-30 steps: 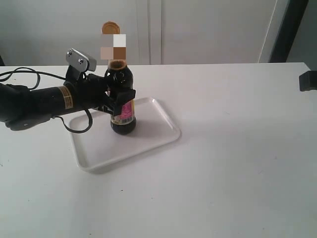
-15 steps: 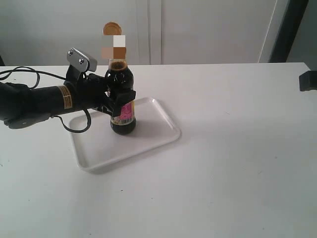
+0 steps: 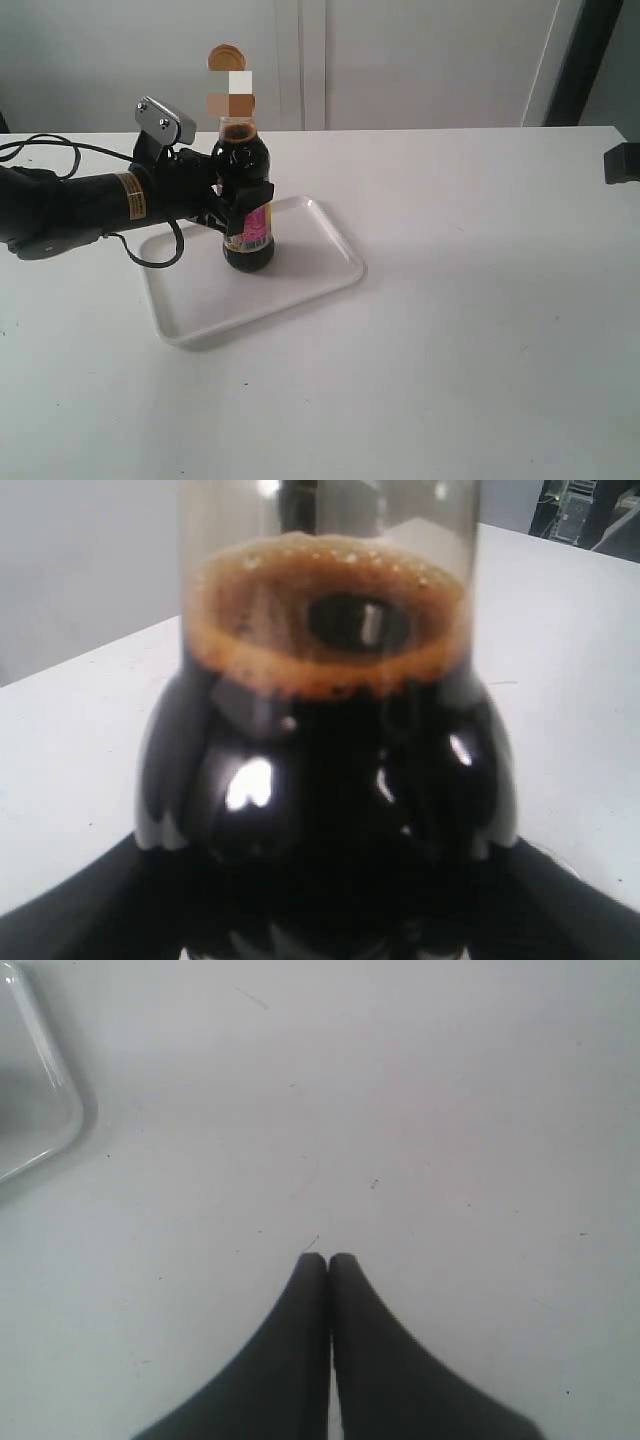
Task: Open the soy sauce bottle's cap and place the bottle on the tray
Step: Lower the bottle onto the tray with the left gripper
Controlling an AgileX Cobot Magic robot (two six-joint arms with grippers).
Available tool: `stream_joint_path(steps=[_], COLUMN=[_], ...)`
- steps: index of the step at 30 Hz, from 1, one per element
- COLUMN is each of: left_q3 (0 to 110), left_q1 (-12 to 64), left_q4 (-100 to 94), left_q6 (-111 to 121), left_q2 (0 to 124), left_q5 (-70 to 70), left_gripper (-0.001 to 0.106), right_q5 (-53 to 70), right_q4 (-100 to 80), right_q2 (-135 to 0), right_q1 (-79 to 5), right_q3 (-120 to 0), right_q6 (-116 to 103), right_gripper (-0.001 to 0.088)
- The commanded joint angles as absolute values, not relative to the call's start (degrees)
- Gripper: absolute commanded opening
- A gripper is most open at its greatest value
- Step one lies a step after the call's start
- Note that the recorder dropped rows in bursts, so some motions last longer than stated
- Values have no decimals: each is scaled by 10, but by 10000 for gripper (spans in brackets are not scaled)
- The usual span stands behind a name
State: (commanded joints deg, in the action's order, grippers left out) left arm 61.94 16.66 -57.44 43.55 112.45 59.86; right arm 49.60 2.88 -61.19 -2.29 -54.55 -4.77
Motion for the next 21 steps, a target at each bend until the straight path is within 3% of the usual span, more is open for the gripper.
stream_joint_path(steps=[11,15,21], left_q3=[619,619,619], left_q1=[167,167,167], left_q4=[-574,-573,-571], left_q6=[435,435,435], left_q2=[1125,1125,1125], left_q5=[599,599,595], left_gripper=[915,987,997], right_q5=[496,496,496], right_q4=[29,29,29], right_q2=[-612,-612,-612], right_q1=[-23,-23,-23], right_q3=[-546,-546,-546], right_q6=[-48,-48,-48], right_gripper=[0,0,0])
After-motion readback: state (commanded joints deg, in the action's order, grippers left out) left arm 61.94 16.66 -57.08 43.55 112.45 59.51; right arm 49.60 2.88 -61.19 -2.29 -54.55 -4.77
